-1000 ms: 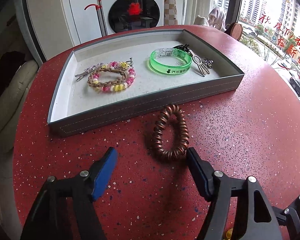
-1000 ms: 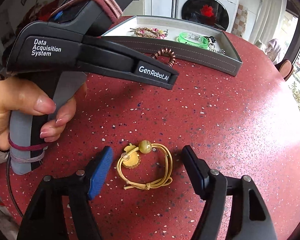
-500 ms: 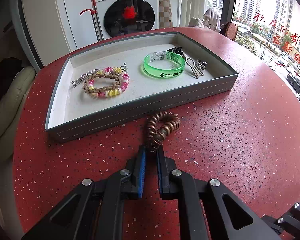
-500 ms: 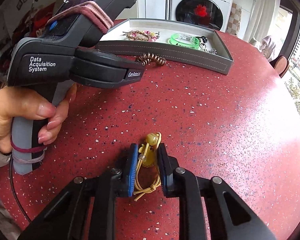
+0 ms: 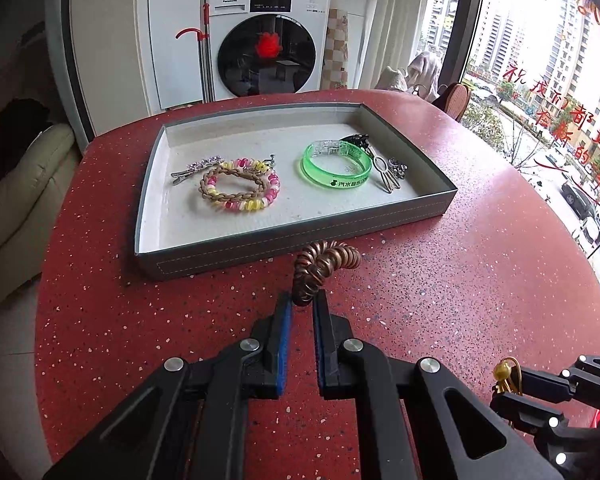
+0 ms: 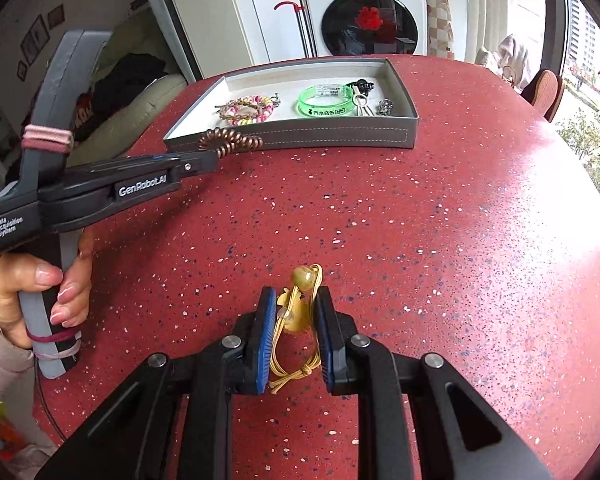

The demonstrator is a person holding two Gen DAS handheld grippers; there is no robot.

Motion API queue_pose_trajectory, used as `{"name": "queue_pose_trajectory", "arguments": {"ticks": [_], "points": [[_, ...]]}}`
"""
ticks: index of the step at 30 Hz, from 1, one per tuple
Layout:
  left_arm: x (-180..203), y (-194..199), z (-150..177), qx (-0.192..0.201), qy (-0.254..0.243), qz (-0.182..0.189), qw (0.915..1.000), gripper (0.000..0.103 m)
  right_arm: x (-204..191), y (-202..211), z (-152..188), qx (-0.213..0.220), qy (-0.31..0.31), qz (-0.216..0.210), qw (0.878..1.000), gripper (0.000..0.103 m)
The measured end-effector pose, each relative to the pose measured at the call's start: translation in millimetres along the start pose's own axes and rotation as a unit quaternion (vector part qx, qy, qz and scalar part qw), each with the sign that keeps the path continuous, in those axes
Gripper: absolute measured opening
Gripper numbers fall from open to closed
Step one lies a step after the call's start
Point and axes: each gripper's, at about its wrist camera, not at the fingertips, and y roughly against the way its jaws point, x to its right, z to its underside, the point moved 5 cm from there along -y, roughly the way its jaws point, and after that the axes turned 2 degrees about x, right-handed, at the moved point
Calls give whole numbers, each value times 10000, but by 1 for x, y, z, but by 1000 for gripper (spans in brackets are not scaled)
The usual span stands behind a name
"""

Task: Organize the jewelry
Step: 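Lower the yellow tie into the green bangle while the left tool drops the coil tie on the bracelets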

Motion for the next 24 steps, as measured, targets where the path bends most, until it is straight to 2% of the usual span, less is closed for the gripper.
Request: {"name": "queue_pose_trajectory", "arguments": {"ticks": [10, 17, 24], "points": [[-7, 20, -13, 241, 99, 83, 9996, 29, 24, 20, -25, 270, -367, -129, 9989, 22], [-17, 28, -27, 428, 174, 49, 9989, 29, 35, 19, -57, 337, -398, -171, 9985, 22], [-32, 20, -45, 475, 287, -46, 9985, 29, 35, 16, -94, 442, -301, -229, 9983, 22]]}}
